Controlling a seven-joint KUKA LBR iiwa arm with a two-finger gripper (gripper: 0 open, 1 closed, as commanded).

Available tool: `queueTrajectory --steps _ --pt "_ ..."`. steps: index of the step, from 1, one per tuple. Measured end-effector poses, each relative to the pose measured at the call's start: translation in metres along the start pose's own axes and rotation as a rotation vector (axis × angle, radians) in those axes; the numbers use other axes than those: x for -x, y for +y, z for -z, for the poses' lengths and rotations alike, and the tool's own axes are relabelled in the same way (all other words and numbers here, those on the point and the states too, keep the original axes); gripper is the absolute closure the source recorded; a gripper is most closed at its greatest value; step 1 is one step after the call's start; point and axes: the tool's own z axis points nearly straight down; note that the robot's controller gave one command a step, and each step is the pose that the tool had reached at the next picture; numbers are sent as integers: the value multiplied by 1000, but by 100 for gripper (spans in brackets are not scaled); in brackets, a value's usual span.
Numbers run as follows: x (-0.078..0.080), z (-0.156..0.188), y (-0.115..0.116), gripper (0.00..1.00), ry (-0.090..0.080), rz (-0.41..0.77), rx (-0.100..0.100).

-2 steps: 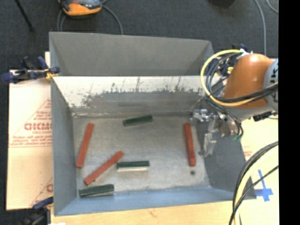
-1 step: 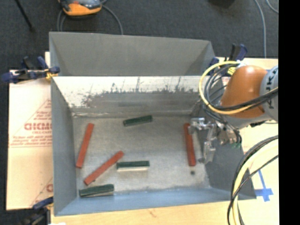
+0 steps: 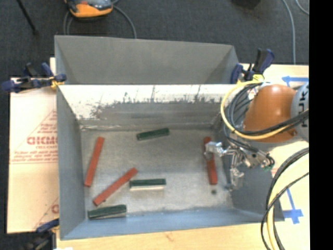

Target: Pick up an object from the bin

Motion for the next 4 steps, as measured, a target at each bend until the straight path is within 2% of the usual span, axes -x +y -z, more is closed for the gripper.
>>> queueTrajectory --steps 1,2,3,4 --pt "23 -1 -5 0 1 210 -1" --pt "10 -10 20 100 1 992 6" --pt "10 -10 20 100 0 991 6" --pt "24 127 27 100 -1 1033 5"
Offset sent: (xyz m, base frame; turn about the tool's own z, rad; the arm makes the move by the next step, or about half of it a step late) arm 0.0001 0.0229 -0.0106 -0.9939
